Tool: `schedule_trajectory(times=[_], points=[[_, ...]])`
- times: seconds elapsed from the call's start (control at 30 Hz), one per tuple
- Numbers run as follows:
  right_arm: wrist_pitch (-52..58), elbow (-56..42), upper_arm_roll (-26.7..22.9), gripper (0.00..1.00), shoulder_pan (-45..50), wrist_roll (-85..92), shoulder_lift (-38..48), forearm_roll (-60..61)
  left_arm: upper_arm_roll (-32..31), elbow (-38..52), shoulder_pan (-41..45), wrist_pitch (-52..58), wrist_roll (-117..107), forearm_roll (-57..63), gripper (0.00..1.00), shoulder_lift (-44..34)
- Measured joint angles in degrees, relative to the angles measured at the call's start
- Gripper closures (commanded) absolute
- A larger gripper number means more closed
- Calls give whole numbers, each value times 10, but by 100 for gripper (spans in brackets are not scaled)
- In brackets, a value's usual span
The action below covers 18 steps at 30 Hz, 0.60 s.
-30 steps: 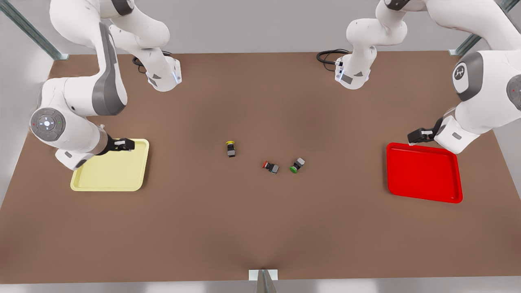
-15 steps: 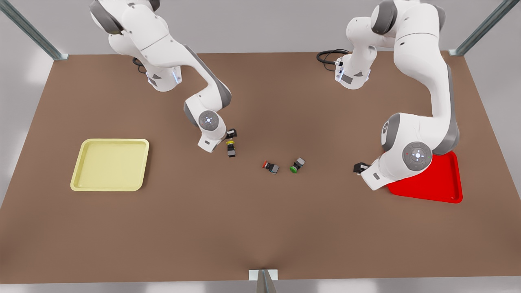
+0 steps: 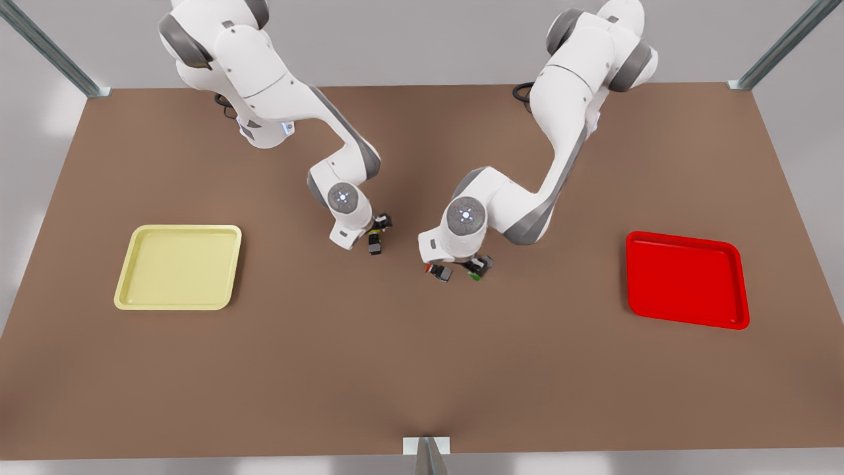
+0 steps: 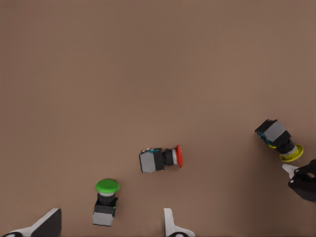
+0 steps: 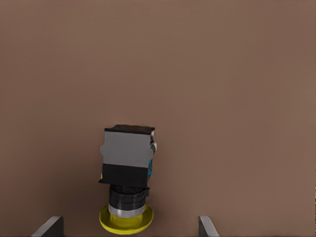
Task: Place the switches on the corresponding trays according to their colors
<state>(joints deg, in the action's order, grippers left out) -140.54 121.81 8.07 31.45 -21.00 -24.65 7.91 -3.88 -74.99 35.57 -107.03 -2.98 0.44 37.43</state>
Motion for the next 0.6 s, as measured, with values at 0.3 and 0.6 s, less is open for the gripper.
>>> schedule_trajectory(times=[0.3, 0.6], points=[[1, -53, -14, 0, 12, -3, -46, -4, 5, 33, 23, -72, -1, -5, 0, 81], [-4, -75, -47, 0, 50, -3, -75, -4, 14, 30, 12, -63, 57, -7, 0, 78]])
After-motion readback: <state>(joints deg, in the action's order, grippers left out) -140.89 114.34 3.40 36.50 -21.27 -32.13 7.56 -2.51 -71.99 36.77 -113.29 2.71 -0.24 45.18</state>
